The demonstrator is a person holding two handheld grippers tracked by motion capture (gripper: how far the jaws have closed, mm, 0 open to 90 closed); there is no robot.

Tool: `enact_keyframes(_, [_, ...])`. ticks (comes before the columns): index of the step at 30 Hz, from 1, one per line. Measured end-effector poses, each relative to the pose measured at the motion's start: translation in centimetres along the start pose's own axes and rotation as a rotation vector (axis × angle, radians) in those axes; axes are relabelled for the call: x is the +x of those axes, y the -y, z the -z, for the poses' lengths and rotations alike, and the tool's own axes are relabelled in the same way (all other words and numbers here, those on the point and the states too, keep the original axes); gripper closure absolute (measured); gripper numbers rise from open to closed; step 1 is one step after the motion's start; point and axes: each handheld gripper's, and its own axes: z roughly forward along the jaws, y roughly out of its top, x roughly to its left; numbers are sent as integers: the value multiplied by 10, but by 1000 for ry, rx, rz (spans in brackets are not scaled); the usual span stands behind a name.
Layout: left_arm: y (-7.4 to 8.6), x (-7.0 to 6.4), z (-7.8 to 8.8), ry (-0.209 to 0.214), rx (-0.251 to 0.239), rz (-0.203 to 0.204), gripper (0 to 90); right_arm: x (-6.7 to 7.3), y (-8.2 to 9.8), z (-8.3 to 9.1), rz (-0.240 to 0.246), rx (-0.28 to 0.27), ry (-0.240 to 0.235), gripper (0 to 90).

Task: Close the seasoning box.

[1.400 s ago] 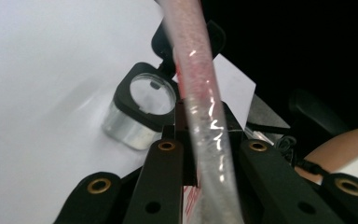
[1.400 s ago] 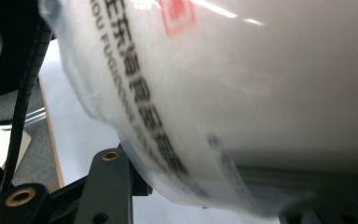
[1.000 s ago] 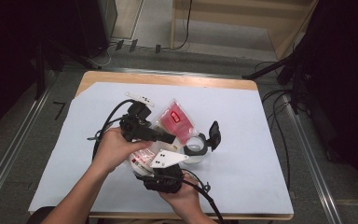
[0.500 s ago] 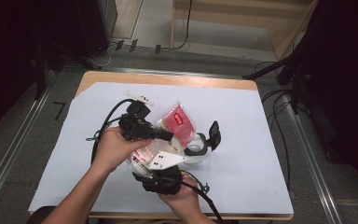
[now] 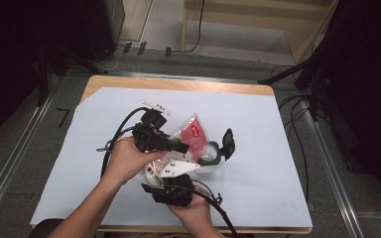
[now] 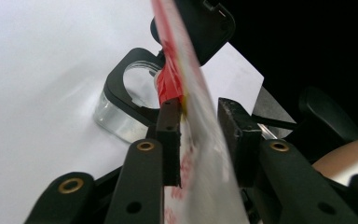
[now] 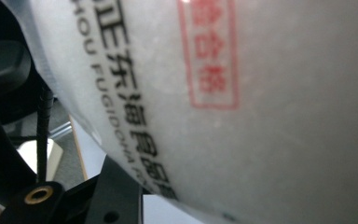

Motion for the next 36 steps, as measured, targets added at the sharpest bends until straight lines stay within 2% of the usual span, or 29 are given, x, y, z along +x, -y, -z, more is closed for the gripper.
enact_keyframes(2, [1,1,3,-15,8,1,699,-5,0,3,-20,-4,-3,611])
enact_keyframes(6, [2,3,8,-18,19,-7,701,-5,0,4,-26,-12,-14,613])
enact_keyframes(7, [1,3,8,-24,26,-7,733,-5,0,4,-39,-17,-32,613])
enact_keyframes(8, [1,1,8,-29,38,7,733,-5,0,4,-39,-17,-32,613])
enact_keyframes(10, [0,-1,5,-56,78,-3,796,-4,-1,2,-31,-12,-38,610])
enact_keyframes(11, [0,-2,4,-63,81,-8,832,0,-3,0,-17,8,-30,603])
enact_keyframes(13, [-3,-4,2,-85,89,-1,833,1,-3,0,-11,8,-31,602])
enact_keyframes(14, [-4,-4,2,-82,84,2,833,3,-5,2,18,-1,-21,599])
enact_keyframes(17, [-8,-5,4,-84,64,2,830,4,-8,3,30,6,-4,596])
enact_keyframes(20, [-13,-4,6,-77,47,10,819,4,-16,5,64,17,23,586])
enact_keyframes(23, [-21,-5,7,-77,49,9,813,2,-20,6,48,15,22,594])
enact_keyframes(26, [-30,-4,6,-65,41,30,777,-1,-27,6,30,1,11,610])
enact_keyframes(31, [-30,-3,4,-82,35,9,752,-4,-28,5,9,-2,4,614])
enact_keyframes(32, [-30,-2,3,-85,33,7,749,-4,-26,3,-8,-5,-3,615])
enact_keyframes(36, [-27,-2,1,-85,25,-5,740,-5,-24,1,-11,0,-2,615])
